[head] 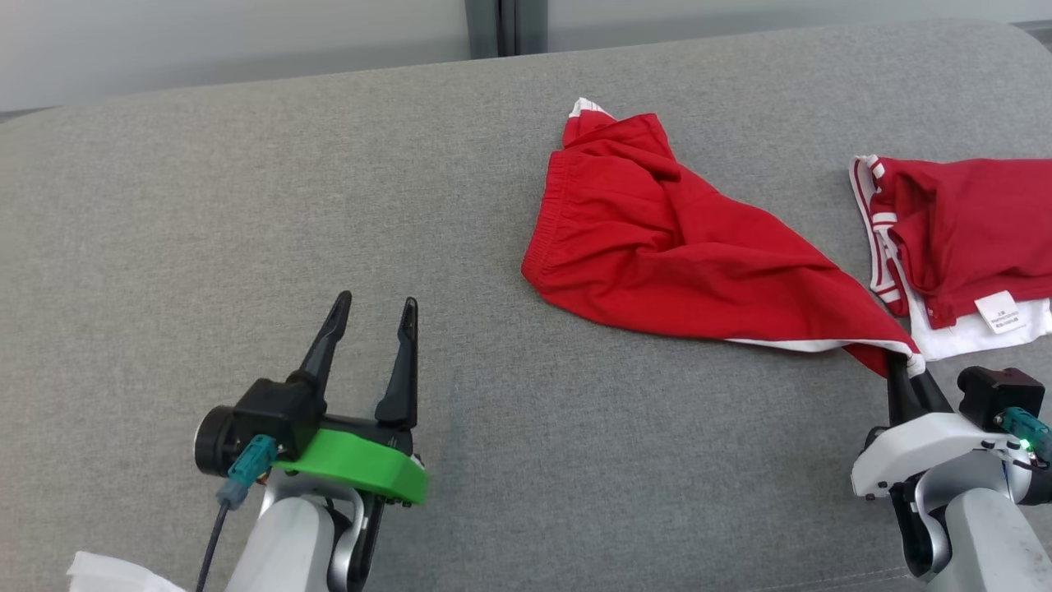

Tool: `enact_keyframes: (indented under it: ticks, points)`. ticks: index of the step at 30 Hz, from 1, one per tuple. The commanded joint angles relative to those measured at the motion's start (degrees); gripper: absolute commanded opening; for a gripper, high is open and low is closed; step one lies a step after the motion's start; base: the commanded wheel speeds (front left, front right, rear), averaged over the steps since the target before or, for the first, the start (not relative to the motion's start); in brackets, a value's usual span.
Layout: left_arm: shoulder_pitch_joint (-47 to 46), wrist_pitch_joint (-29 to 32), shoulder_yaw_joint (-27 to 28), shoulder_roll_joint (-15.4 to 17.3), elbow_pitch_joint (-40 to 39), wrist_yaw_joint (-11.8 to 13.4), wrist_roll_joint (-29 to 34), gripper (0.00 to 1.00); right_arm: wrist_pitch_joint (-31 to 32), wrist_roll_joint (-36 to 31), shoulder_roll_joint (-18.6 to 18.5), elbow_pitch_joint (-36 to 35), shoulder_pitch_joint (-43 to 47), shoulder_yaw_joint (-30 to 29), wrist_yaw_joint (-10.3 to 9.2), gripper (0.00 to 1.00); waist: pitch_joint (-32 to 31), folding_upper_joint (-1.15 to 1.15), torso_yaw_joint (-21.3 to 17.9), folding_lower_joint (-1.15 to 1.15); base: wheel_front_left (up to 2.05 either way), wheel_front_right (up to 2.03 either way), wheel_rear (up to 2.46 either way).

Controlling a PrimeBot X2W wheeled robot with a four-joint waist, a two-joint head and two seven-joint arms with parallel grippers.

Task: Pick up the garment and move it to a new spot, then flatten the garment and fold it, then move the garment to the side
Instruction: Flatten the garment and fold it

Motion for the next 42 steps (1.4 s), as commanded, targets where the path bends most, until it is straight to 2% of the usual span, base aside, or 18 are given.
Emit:
enact_keyframes:
  ticks: [1, 6, 12, 15, 23, 26, 33, 42]
  points:
    - [-1.1, -0.2, -0.6, 0.1, 0.7, -0.5, 0.2, 1.00, 0.2, -0.7, 0.4, -0.4, -0.3, -0.2, -0.06, 0.00, 1.0, 0.00, -1.1, 0.00, 0.00, 0.00, 0.00]
    - [-4.4, 0.3, -7.1, 0.7, 7.6, -1.9, 1.7, 1.00, 0.3, -1.2, 1.6, -1.3, -1.8, 1.0, -0.06, 0.00, 2.2, 0.00, -2.3, 0.00, 0.00, 0.00, 0.00]
    - [-11.6, 1.6, -12.8, 1.8, 17.3, -2.4, 4.0, 1.00, 0.4, -1.2, 2.2, -2.6, -3.6, 2.4, -0.06, 0.00, 4.2, 0.00, -4.1, 0.00, 0.00, 0.00, 0.00]
    - [-15.3, 1.9, -13.9, 2.0, 22.0, -2.3, 4.7, 1.00, 0.6, -1.0, 2.3, -3.5, -4.4, 3.0, -0.06, 0.00, 5.2, 0.00, -5.2, 0.00, 0.00, 0.00, 0.00]
    - [-23.6, 1.1, -15.6, 1.8, 32.4, 0.1, 8.1, 1.00, 1.0, -0.5, 2.8, -6.4, -5.5, 4.7, -0.06, 0.00, 7.6, 0.00, -7.8, 0.00, 0.00, 0.00, 0.00]
    - [-26.1, 0.7, -16.4, 1.4, 35.0, 0.0, 8.4, 1.00, 1.1, -0.3, 3.0, -7.5, -5.9, 5.5, -0.06, 0.00, 8.4, 0.00, -8.5, 0.00, 0.00, 0.00, 0.00]
    - [-29.5, -0.2, -17.8, 0.8, 36.1, -0.9, 7.9, 1.00, 1.2, -0.2, 3.3, -9.0, -5.8, 5.9, -0.07, 0.00, 9.1, 0.00, -8.9, 0.00, 0.00, 0.00, 0.00]
    - [-27.0, -0.1, -18.6, 1.6, 27.3, -2.1, 6.5, 1.00, 1.2, -0.6, 3.5, -9.1, -5.6, 5.3, -0.07, 0.00, 9.2, 0.00, -7.8, 0.00, 0.00, 0.00, 0.00]
